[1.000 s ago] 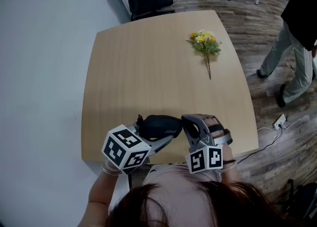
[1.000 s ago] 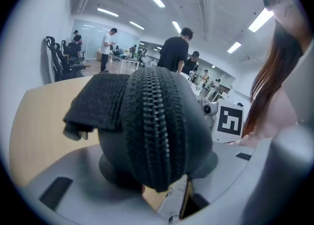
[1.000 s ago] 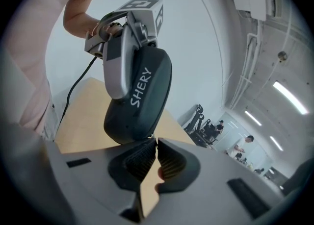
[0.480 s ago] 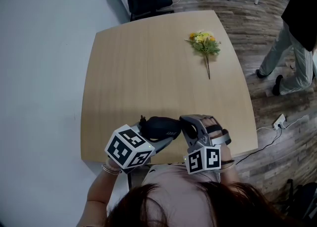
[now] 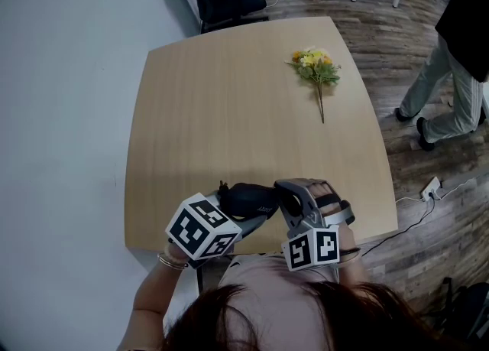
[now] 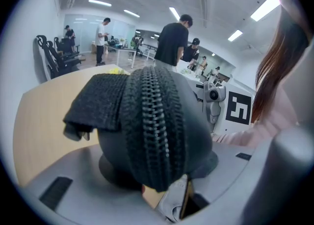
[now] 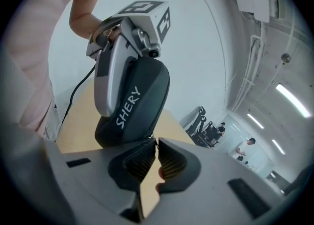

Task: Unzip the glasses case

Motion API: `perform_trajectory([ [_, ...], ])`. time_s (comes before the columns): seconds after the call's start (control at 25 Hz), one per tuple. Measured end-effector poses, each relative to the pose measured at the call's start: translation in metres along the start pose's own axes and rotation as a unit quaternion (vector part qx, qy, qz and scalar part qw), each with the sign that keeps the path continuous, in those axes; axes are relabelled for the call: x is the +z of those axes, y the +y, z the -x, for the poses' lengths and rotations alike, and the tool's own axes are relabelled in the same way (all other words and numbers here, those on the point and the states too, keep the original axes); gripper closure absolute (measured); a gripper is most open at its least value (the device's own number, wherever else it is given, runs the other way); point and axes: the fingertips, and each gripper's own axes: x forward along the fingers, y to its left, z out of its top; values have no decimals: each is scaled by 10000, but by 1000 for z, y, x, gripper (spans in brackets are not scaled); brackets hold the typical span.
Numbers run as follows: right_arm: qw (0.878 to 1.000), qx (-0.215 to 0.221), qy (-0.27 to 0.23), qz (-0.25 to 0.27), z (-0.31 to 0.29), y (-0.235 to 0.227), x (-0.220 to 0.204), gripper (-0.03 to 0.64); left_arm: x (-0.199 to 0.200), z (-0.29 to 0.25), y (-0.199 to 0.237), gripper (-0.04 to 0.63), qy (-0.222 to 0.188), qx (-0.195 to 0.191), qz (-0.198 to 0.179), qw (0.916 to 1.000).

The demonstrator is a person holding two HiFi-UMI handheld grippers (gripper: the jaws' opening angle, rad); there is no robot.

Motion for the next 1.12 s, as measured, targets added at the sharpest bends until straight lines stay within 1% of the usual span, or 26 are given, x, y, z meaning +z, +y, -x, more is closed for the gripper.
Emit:
perform_trajectory([
  [1.12, 9995, 90, -231, 196, 0, 7, 16, 597, -26, -14, -1, 388, 697, -171, -85, 9974],
])
